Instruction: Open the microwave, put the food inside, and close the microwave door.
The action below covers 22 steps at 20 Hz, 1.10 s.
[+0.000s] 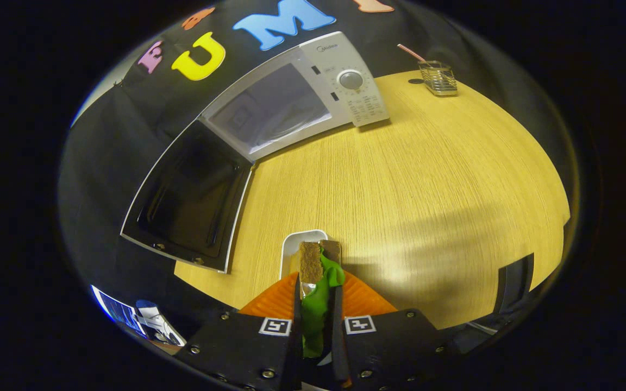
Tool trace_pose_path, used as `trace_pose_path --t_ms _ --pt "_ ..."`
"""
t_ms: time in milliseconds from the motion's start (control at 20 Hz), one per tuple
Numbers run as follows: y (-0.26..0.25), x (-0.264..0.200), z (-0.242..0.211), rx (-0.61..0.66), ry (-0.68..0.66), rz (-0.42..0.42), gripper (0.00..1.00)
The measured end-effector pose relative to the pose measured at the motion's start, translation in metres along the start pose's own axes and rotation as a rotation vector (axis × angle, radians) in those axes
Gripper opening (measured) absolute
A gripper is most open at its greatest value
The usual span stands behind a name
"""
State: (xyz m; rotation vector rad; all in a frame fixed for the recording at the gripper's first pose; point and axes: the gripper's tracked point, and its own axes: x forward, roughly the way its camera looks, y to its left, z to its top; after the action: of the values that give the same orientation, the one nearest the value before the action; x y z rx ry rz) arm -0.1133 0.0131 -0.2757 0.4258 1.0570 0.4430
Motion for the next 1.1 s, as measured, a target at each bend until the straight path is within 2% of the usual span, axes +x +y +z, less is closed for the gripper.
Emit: trace_pose_path --t_ms 200,600,1100 --pt "0.009 -0.01 0.007 -0.019 -0.006 -0.018 0.21" --pt "0.042 -0.027 0.052 0.132 -0.173 0.03 0.21" --pt "0.097 0.003 0.098 0.197 -0.269 0.078 0.21"
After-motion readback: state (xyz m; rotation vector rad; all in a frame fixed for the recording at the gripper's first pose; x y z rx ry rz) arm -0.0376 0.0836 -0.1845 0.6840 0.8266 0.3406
